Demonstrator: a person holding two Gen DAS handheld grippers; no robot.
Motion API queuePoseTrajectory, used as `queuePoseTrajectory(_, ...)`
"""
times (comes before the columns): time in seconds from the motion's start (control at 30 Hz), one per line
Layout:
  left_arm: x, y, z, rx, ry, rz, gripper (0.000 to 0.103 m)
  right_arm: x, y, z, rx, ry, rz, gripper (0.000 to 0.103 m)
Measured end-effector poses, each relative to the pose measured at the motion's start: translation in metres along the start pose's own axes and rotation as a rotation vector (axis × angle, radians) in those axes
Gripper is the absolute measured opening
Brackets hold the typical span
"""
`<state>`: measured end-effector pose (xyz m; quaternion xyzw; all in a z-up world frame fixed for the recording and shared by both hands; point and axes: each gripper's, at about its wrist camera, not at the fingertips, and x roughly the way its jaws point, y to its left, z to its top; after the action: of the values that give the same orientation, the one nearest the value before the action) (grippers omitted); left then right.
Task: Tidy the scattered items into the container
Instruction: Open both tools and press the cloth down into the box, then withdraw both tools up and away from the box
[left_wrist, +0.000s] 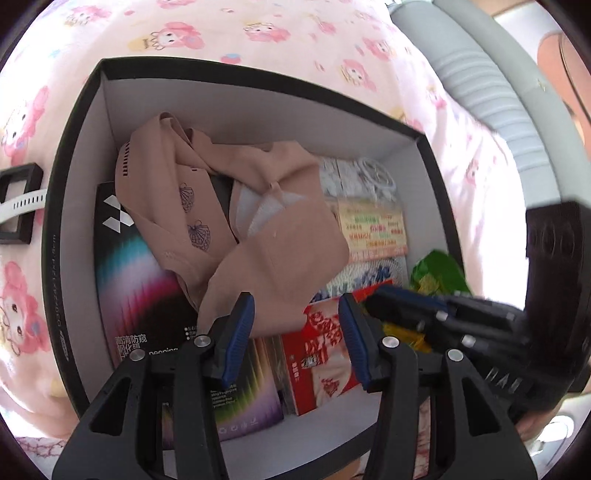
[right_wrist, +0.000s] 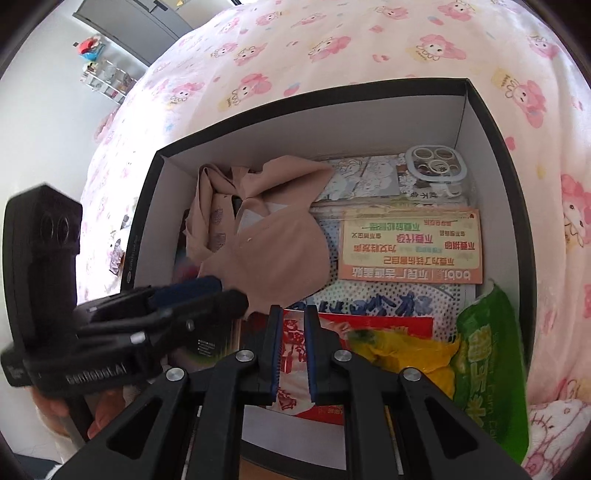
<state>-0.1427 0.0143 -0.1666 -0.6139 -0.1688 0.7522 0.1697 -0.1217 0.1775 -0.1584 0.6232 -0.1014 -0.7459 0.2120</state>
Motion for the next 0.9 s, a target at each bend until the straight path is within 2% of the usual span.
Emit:
queuePoseTrajectory(0.07, 0.006, -0.003, 0.004, 0.01, 0.01, 0.025, 0.048, 0.002, -0.002, 0.001, -0.003, 0.015, 0.011, 0.009)
queuePoseTrajectory(0.13, 0.012, 0.008, 0.004, -0.039, 0.04, 0.012, 0.048, 0.007, -0.001, 0.003, -0.027, 0.045, 0.004, 0.009)
queuePoseTrajectory(0.2, 0.011, 0.014, 0.019, -0.069, 0.032, 0.013, 0.048, 0.008, 0.001, 0.005, -0.052, 0.061, -0.012, 0.009)
queuePoseTrajectory(0.3, -0.004, 0.022, 0.042, -0.116, -0.074, 0.082, 0.048, 0.004, 0.001, 0.01, -0.067, 0.06, -0.013, 0.009)
queuePoseTrajectory(0.37, -0.014, 0.027, 0.045, -0.144, -0.143, 0.043, 0.048, 0.004, 0.001, 0.012, -0.067, 0.054, -0.006, 0.009)
queuePoseTrajectory(0.47, -0.024, 0.028, 0.036, -0.144, -0.165, -0.027, 0.048, 0.006, 0.001, 0.014, -0.056, 0.052, 0.022, 0.009)
queuePoseTrajectory(0.57, -0.023, 0.027, 0.02, -0.139, -0.12, 0.012, 0.048, 0.014, 0.009, 0.018, -0.065, 0.057, 0.023, 0.009)
queuePoseTrajectory(0.63, -0.023, 0.027, 0.006, -0.134, -0.09, -0.013, 0.045, 0.02, 0.015, 0.022, -0.078, 0.07, 0.007, 0.009)
queuePoseTrajectory(0.67, -0.023, 0.024, 0.003, -0.118, -0.087, -0.003, 0.045, 0.023, 0.016, 0.022, -0.084, 0.075, -0.005, 0.009)
queuePoseTrajectory(0.77, -0.012, 0.017, 0.009, -0.089, -0.061, 0.096, 0.045, 0.033, 0.014, 0.027, -0.079, 0.094, -0.048, 0.009)
queuePoseTrajectory(0.9, -0.002, 0.013, 0.024, -0.075, -0.047, 0.128, 0.045, 0.039, 0.001, 0.04, -0.036, 0.099, -0.083, 0.009)
